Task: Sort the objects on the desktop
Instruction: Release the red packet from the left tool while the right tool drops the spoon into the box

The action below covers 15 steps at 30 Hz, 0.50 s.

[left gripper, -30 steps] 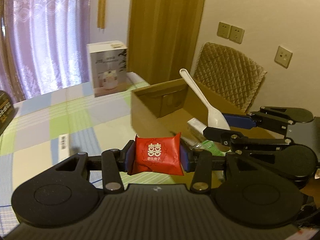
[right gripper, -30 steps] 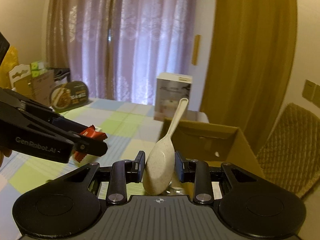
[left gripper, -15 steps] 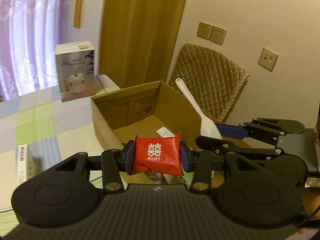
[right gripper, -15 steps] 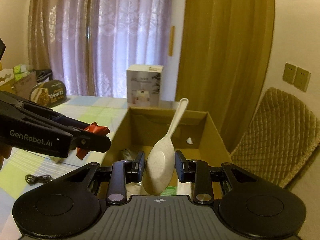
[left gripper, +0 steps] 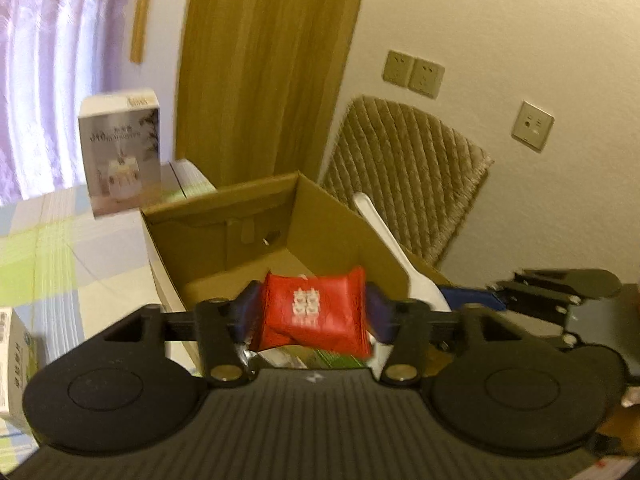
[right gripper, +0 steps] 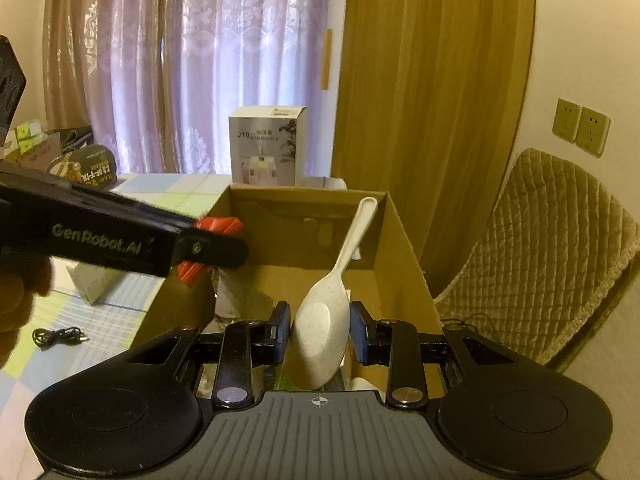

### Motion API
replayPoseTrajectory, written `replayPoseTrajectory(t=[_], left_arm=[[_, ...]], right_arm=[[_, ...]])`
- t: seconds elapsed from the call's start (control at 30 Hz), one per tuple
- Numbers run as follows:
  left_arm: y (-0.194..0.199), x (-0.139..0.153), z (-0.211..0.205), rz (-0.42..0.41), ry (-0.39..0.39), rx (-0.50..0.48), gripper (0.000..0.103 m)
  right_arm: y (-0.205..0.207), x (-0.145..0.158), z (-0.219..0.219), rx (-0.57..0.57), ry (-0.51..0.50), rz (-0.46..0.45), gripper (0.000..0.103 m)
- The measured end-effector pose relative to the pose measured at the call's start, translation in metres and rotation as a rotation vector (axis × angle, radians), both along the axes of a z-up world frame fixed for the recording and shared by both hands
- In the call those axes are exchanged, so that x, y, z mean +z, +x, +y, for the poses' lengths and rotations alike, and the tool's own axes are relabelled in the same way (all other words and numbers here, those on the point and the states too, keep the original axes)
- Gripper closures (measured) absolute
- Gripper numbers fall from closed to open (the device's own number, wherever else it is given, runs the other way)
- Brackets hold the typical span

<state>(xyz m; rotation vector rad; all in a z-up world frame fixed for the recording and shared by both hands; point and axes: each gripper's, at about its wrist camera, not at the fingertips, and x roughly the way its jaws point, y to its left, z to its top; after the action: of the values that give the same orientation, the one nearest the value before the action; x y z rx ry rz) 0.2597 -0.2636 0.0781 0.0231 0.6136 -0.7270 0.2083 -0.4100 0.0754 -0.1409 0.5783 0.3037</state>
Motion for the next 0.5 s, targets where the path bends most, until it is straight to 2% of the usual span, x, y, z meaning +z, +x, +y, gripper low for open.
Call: replayPoseTrajectory(t=[0.23,0.5], left_arm=[[0.006,-0.005,0.004,0.031,0.004,0.021,0.039],[0.005,-0.002,0.015,0.027,0.01,0.044,0.039]], right_arm=[[0.004,-0.002,0.001,0.006,0.005,0.008,0.074],[0.004,-0.005,0.007,0.027,0.0,0.013,0.074]])
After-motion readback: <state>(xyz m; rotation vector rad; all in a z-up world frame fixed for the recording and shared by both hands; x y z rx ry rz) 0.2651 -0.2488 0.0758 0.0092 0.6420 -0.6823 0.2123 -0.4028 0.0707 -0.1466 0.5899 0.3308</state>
